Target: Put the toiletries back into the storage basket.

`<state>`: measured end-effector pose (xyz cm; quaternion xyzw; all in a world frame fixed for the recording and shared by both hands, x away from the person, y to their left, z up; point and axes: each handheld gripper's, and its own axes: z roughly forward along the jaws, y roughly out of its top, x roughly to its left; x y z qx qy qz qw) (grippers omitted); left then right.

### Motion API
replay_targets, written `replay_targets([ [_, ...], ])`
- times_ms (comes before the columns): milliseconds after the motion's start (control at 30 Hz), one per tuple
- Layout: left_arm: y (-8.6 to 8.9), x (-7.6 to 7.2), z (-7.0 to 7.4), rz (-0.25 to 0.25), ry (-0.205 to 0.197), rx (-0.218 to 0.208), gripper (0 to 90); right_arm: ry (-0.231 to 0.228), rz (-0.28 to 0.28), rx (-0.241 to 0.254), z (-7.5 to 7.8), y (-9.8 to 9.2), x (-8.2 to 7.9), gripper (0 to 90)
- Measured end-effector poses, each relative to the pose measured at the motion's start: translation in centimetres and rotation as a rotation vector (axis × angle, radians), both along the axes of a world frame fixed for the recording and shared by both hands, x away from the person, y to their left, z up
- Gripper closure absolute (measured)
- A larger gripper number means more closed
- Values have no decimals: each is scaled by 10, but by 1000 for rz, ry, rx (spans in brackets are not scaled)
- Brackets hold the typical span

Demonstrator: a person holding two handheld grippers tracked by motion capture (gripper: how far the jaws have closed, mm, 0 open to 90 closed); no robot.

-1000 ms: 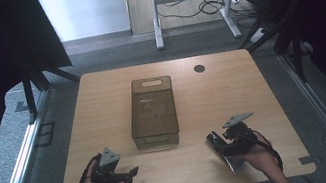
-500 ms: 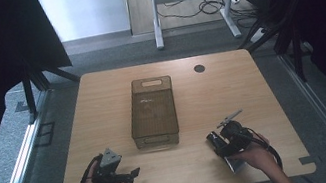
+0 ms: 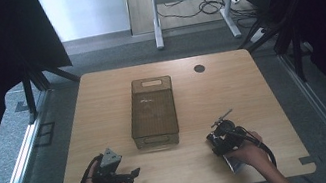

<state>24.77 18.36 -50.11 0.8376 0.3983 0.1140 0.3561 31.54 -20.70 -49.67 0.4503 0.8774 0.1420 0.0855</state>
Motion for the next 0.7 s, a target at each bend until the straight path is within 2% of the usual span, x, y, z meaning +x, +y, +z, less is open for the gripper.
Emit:
replay_targets([
  [167,2,1,0,5,-2,-1,189,16,5,-23,-7,0,-3,337],
  [400,1,1,-1,4,0,-4,189,10,2,-12,-9,0,-4,384],
  [467,1,1,-2,5,1,-1,189,27,2,2,-8,0,-3,442],
  [700,2,1,-1,9,2,-2,189,27,6,15,-8,-2,-2,458],
])
